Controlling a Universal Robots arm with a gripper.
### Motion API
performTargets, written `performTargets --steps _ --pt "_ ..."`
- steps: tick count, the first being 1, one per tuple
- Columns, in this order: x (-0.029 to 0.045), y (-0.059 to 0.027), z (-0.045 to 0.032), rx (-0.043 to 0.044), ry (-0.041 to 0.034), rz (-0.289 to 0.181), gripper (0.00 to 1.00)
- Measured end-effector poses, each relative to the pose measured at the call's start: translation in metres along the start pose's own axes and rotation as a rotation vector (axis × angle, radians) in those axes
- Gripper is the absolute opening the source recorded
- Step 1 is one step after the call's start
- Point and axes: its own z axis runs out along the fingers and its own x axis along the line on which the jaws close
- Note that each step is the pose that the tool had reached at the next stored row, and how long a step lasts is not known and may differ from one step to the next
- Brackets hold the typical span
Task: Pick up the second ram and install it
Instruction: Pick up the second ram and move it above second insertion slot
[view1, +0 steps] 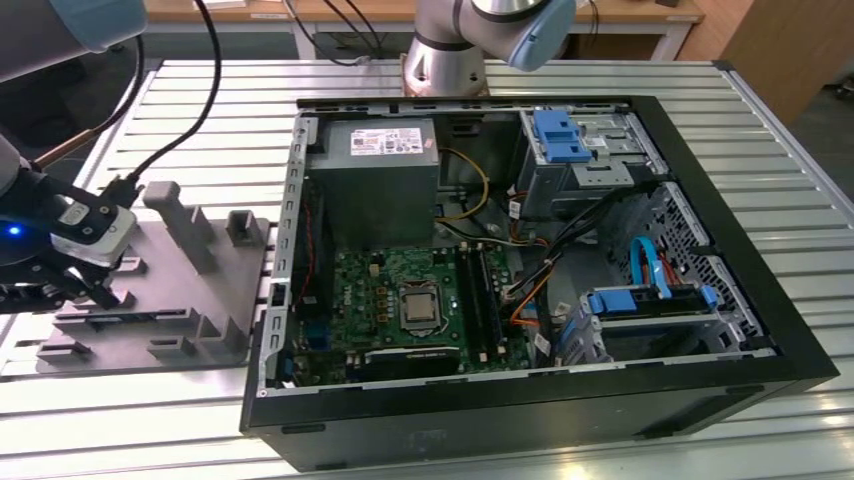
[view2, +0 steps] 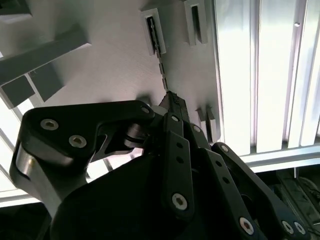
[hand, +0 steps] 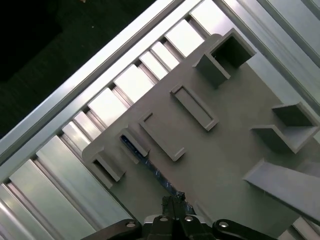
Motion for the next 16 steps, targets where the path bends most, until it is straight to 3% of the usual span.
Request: performTargets --steps 16 --pt "0.0 0.0 0.0 -0.0041 0.0033 -0.158 0.1"
